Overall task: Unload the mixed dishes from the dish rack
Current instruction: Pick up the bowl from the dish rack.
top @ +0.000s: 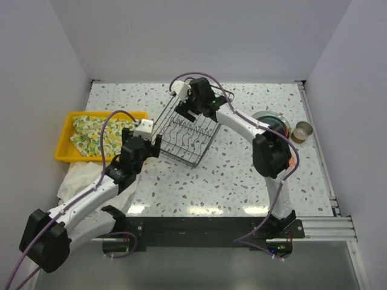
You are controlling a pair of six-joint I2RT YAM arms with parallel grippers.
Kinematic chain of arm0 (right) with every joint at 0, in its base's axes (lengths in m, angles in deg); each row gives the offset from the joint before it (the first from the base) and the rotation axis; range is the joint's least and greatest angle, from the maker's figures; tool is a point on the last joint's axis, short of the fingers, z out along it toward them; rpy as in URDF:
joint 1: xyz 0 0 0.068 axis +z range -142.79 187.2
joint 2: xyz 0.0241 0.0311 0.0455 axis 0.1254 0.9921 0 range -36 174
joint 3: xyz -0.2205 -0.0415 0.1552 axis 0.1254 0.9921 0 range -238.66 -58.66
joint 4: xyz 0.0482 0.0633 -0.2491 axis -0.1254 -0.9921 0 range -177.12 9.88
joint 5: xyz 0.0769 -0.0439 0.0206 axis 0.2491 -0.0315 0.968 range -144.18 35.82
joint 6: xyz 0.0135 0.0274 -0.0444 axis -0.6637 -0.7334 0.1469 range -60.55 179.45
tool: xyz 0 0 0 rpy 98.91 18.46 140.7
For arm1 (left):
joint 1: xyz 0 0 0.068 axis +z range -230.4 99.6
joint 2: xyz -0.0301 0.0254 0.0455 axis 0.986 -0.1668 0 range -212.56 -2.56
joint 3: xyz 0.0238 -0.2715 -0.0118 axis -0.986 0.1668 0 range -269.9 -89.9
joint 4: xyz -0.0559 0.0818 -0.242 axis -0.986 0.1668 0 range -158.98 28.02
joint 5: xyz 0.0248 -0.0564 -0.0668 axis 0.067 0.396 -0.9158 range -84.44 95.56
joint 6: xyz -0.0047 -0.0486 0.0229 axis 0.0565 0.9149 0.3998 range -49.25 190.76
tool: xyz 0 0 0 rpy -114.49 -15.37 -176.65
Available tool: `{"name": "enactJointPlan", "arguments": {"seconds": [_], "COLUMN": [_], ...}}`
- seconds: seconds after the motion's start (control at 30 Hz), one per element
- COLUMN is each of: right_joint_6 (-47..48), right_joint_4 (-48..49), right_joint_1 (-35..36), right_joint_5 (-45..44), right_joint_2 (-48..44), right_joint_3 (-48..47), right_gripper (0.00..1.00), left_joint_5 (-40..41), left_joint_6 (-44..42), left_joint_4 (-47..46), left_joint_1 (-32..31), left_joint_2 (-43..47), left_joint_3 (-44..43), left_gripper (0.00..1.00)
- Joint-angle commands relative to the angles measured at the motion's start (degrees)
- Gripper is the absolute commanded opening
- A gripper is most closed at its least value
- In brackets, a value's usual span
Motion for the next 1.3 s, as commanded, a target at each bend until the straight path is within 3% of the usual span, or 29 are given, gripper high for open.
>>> {"name": "enactJointPlan", "arguments": {"seconds": [0.0,0.37,0.77,1.27], "right_joint_6": [6.46,15.69,16.22,24.39], "right_joint_4": [6.15,13.52,20.20,21.88], "right_joint_1": [0.15,0.15,0.15,0.59], "right_joint_5": [-2.46,-10.63,-11.69,-15.12], "right_joint_2": [4.28,10.71,14.93,18.45], "right_joint_3": [-4.69,-3.91,-3.47,-3.03], "right_gripper": [0.98,0.98,0.98,0.96], "left_joint_5": [3.34,3.43,1.49,0.53], "left_joint_6": [-0.28,-0.46,-0.20,-0.20], "left_joint_4": [-1.22,-0.70,-0.43,-0.78], "left_joint_1": [0.33,0.33,0.33,0.33], "left_joint_2": [0.20,1.08,-0.06,-0.33], "left_joint_3": [-2.54,-2.02,-2.46,-2.45], "left_gripper": [0.97,0.96,0.96,0.96]}}
